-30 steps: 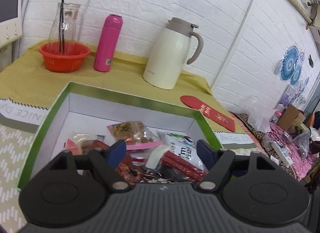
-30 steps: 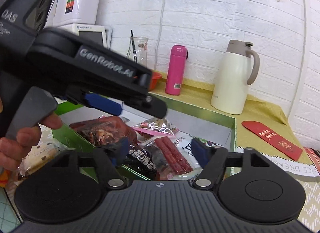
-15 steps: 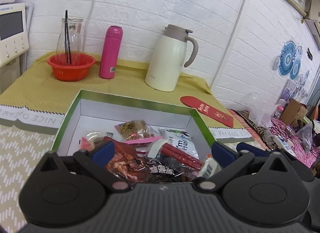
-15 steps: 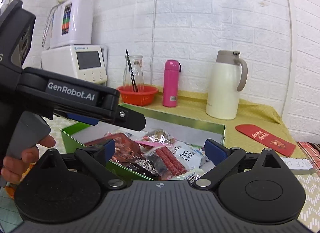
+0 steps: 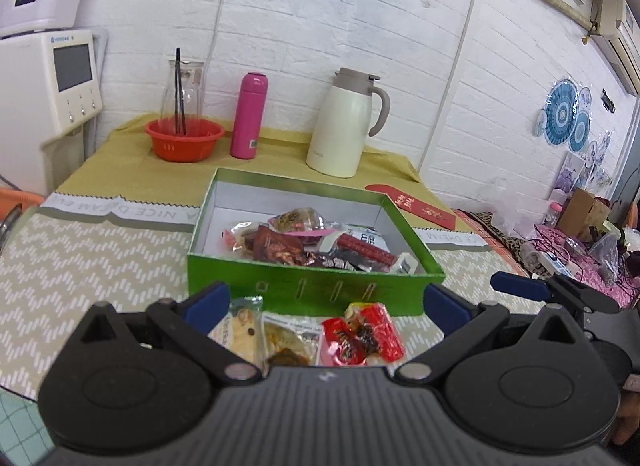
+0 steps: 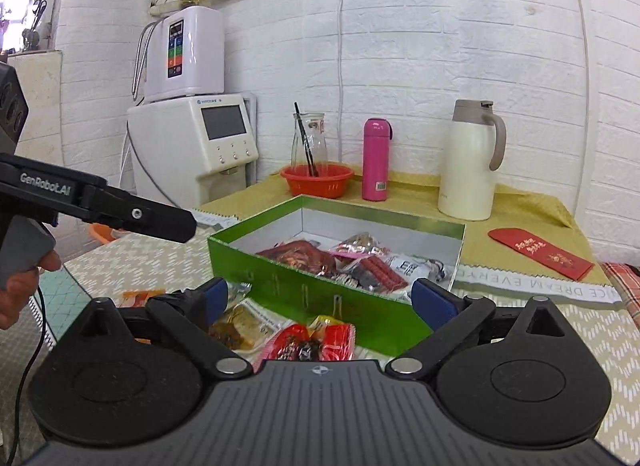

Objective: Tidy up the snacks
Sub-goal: 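Withdraw both tools from the box toward the remaining snacks, then grasp the red candy bag with the right gripper and lift it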

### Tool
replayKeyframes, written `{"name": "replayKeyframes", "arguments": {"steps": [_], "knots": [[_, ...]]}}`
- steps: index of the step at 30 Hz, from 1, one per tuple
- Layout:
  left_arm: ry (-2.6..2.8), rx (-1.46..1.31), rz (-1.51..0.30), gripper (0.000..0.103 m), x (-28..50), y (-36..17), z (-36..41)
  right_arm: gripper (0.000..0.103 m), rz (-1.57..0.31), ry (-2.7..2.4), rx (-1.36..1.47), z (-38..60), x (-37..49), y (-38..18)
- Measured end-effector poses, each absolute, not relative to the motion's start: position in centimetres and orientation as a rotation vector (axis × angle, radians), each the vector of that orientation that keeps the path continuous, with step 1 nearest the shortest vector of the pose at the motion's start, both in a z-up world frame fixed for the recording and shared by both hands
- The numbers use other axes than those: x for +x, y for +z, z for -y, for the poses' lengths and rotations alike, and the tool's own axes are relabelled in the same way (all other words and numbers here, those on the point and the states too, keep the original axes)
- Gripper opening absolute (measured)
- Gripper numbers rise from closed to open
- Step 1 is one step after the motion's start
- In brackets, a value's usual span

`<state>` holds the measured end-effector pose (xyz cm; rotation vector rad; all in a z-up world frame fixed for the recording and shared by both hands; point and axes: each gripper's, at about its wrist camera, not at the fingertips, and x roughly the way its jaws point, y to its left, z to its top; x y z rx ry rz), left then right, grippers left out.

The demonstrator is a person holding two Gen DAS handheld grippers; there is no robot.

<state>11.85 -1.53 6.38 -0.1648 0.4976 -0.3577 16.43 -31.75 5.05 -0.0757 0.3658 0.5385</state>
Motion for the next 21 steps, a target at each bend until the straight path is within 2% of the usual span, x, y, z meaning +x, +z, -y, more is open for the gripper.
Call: {"name": "replayKeyframes", "arguments": {"steps": [9, 21], "knots": [[-0.388, -0.214, -0.558, 0.103, 7.9, 1.9, -0.2, 0.103, -0.481, 0.581, -0.145, 30.3, 16.5, 1.3], [-0.392, -0.223, -0.571, 0.103, 6.9, 0.7, -1.2, 0.103, -0.621, 0.573, 0.021, 30.1, 23.2, -1.9]]}}
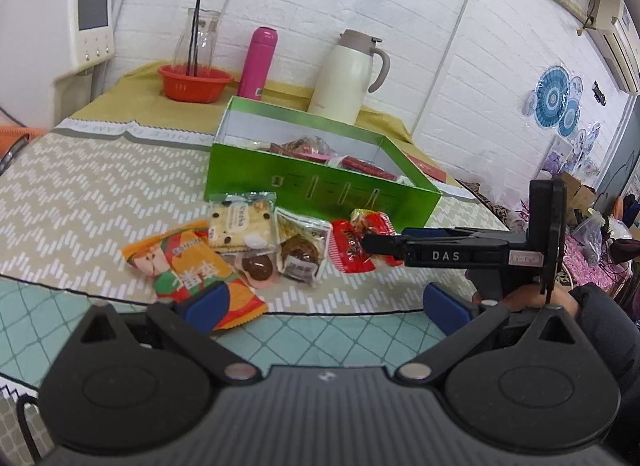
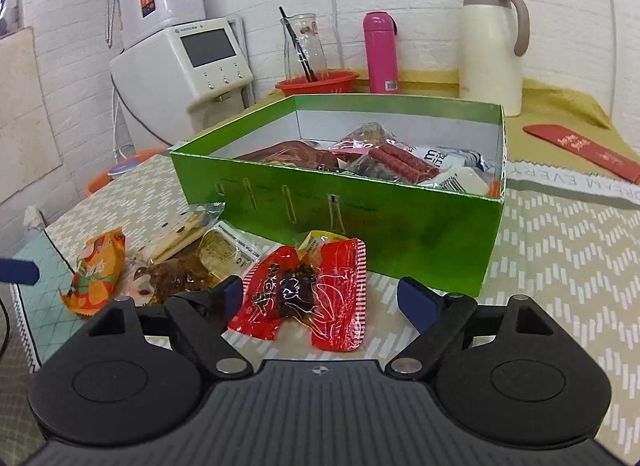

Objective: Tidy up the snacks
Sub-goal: 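Grasp the red candy bag with the right gripper and lift it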

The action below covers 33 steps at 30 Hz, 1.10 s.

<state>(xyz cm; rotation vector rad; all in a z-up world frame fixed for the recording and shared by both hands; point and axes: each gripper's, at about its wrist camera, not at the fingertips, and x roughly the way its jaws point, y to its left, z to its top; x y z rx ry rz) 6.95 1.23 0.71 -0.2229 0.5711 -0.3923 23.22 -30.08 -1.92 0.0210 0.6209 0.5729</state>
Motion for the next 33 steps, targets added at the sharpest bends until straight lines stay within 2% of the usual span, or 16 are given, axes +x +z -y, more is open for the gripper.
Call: {"name": "replayKeyframes", "arguments": {"steps": [1, 2, 3, 4, 5, 8, 12, 13, 14, 15, 17, 19, 27, 28, 29, 33], "knots": [[-0.394, -0.225, -0.572, 0.103, 7.0, 0.6, -1.3, 0.103, -0.64, 0.579, 0.048, 30.3, 23.4, -2.1], [-0.397, -0.227, -0.573, 0.103, 7.0, 0.5, -1.3, 0.083, -0.658, 0.59, 0.068, 30.4, 23.4, -2.2], [-0.4, -0.229, -0.574, 0.103, 7.1, 0.5, -1.3, 0.072, -0.656, 0.587, 0.07, 30.5, 23.1, -2.2], [-0.401, -0.231, -0.576, 0.103, 7.2, 0.4, -1.3, 0.055, -0.653, 0.589, 0.066, 30.5, 22.7, -2.1], [-0.402, -0.234, -0.579, 0.103, 7.3, 0.3, -1.2, 0.025, -0.659, 0.588, 0.059, 30.5, 22.2, -1.9], [-0.412, -0.241, -0.583, 0.103, 7.7, 0.2, -1.0, 0.023, -0.685, 0.589, 0.084, 30.8, 20.5, -1.8], [-0.422, -0.235, -0.585, 0.103, 8.3, 0.0, -0.6, 0.025, -0.707, 0.66, 0.075, 30.6, 17.5, -1.9], [-0.424, -0.237, -0.585, 0.103, 8.5, 0.0, -0.5, 0.031, -0.691, 0.674, 0.037, 30.4, 16.8, -1.7], [-0.426, -0.243, -0.585, 0.103, 8.5, 0.0, -0.6, 0.043, -0.664, 0.68, -0.001, 30.2, 16.3, -1.4], [-0.43, -0.25, -0.584, 0.103, 8.5, 0.0, -0.6, 0.05, -0.622, 0.667, -0.055, 30.0, 15.8, -0.9], [-0.432, -0.261, -0.581, 0.103, 8.4, -0.1, -0.6, 0.086, -0.546, 0.618, -0.155, 29.5, 15.9, -0.2], [-0.434, -0.264, -0.577, 0.103, 8.3, -0.1, -0.7, 0.099, -0.526, 0.598, -0.165, 29.3, 16.8, 0.1], [-0.423, -0.267, -0.58, 0.103, 8.2, -0.1, -1.1, 0.095, -0.584, 0.597, -0.216, 26.3, 19.9, -2.3], [-0.426, -0.264, -0.58, 0.103, 8.4, 0.0, -1.1, 0.091, -0.59, 0.602, -0.206, 26.5, 19.9, -2.3], [-0.428, -0.261, -0.579, 0.103, 8.6, 0.0, -0.9, 0.082, -0.6, 0.61, -0.185, 26.8, 19.9, -2.2], [-0.445, -0.244, -0.58, 0.103, 10.4, 0.0, 0.1, 0.074, -0.617, 0.578, -0.192, 27.9, 18.5, -1.7]]}}
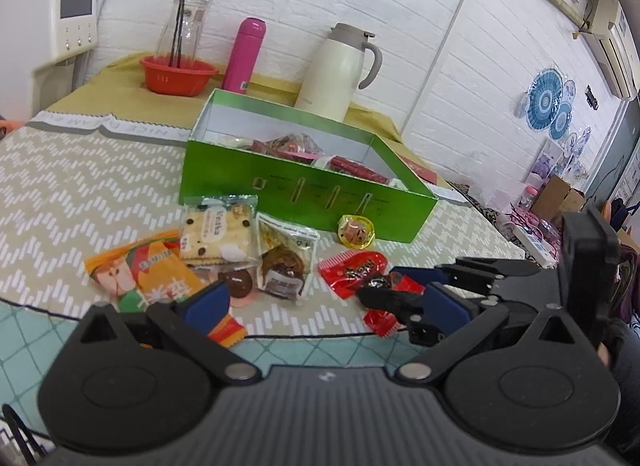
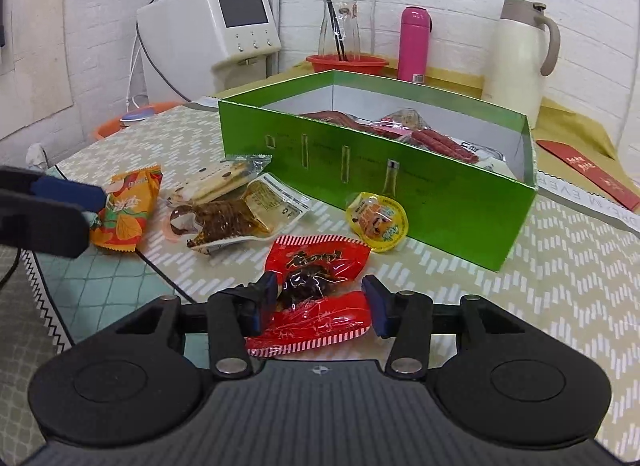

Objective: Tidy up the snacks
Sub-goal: 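Grasp the red candy bag with the right gripper and lift it, then carry the red candy bag into the green box while the left gripper carries the clear dried-meat bag there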

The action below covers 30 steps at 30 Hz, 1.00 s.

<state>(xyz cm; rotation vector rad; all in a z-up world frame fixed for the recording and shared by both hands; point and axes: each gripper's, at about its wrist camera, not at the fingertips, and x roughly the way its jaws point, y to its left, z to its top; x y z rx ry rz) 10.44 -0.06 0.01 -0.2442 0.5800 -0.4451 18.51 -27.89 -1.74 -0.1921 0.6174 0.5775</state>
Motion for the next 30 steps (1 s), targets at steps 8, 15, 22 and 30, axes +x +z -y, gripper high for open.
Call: {"name": "replayKeyframes", "arguments": {"steps": [8, 15, 22, 30], "knots": [[-0.437, -0.153, -0.64, 0.062, 15.8, -0.9, 2.9, 0.065, -0.652, 0.581, -0.114, 30.6, 15.2, -1.8], [-0.399, -0.07, -0.71, 0.054, 17.8, -2.6, 4.0, 0.065, -0.656, 0.577, -0.096, 31.0, 14.9, -2.0], [-0.398, -0.069, -0.707, 0.054, 18.0, -2.7, 4.3, 0.067, -0.653, 0.574, -0.1, 30.7, 15.2, -1.9], [-0.4, -0.051, -0.697, 0.041, 17.9, -2.7, 4.6, 0.062, -0.63, 0.569, -0.135, 29.8, 15.2, -1.8]]}}
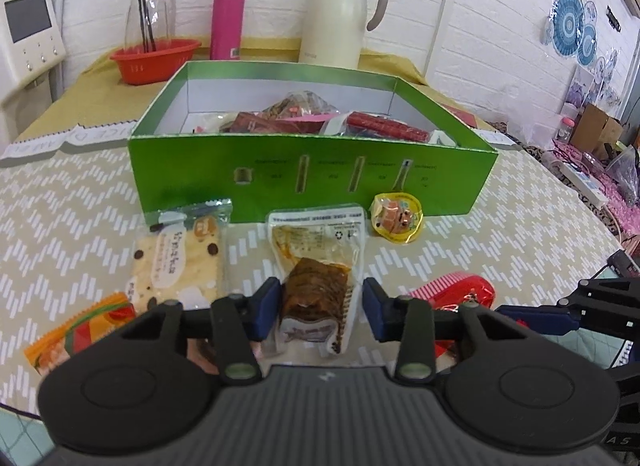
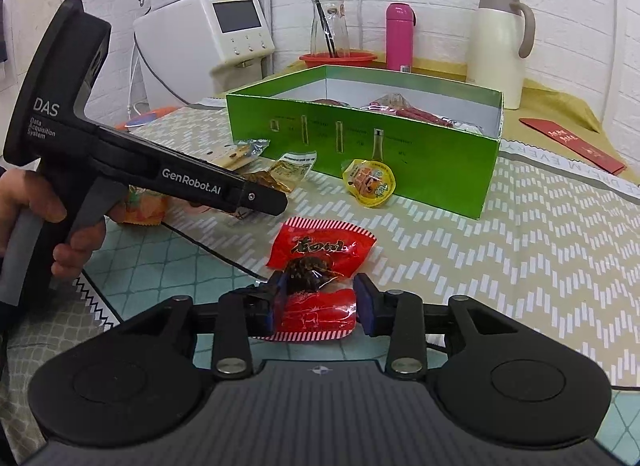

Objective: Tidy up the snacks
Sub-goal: 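Carry the red candy bag into the green box while the left gripper carries the clear dried-meat bag there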

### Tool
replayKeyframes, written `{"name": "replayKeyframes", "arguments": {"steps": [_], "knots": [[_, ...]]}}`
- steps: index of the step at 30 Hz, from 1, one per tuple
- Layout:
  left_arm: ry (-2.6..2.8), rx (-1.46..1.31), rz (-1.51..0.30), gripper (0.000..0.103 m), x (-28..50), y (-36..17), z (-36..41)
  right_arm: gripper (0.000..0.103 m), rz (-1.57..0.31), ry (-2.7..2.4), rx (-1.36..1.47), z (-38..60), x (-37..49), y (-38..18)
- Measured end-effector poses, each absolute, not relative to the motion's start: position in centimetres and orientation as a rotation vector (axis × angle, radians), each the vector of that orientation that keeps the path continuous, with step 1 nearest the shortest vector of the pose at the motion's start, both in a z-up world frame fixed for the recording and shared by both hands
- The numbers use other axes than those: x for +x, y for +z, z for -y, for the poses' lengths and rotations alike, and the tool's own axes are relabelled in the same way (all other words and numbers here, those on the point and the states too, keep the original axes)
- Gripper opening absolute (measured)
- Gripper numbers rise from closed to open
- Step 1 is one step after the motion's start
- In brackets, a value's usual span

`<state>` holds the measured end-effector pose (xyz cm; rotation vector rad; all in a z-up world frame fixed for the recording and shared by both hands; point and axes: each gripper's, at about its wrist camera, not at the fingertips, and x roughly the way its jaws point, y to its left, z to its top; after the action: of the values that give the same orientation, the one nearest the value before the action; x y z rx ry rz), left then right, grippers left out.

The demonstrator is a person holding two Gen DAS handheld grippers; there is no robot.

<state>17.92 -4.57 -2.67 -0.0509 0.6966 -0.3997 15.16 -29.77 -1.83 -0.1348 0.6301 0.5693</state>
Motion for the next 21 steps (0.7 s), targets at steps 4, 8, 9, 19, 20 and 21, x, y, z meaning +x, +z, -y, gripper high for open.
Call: {"name": "replayKeyframes", "arguments": {"steps": [4, 8, 9, 19, 20, 21], "knots": [[-0.418, -0.108, -0.691, 0.041, 16.7, -2.2, 3.8, 0.037, -0.564, 0.567, -0.15, 29.8, 14.0, -0.7], [-0.447, -0.139, -0.655, 0.041, 15.4, -0.8, 3.3, 0.017, -0.507, 0.564, -0.179, 29.7, 13.2, 0.9], [-0.454, -0.144, -0.64, 0.041, 15.1, -0.2, 3.1, 0.015, -0.498, 0.568, -0.175, 29.8, 13.1, 1.3], [-0.475, -0.162, -0.535, 0.04, 13.9, 3.7, 2.4, 0.009, -0.394, 0.54, -0.173, 30.0, 13.6, 4.1], [-0.475, -0.163, -0.526, 0.04, 14.1, 4.0, 2.3, 0.009, -0.381, 0.532, -0.171, 30.1, 13.7, 4.5], [-0.474, -0.167, -0.518, 0.041, 14.3, 4.4, 2.2, 0.009, -0.371, 0.525, -0.169, 30.2, 14.0, 4.8]]}}
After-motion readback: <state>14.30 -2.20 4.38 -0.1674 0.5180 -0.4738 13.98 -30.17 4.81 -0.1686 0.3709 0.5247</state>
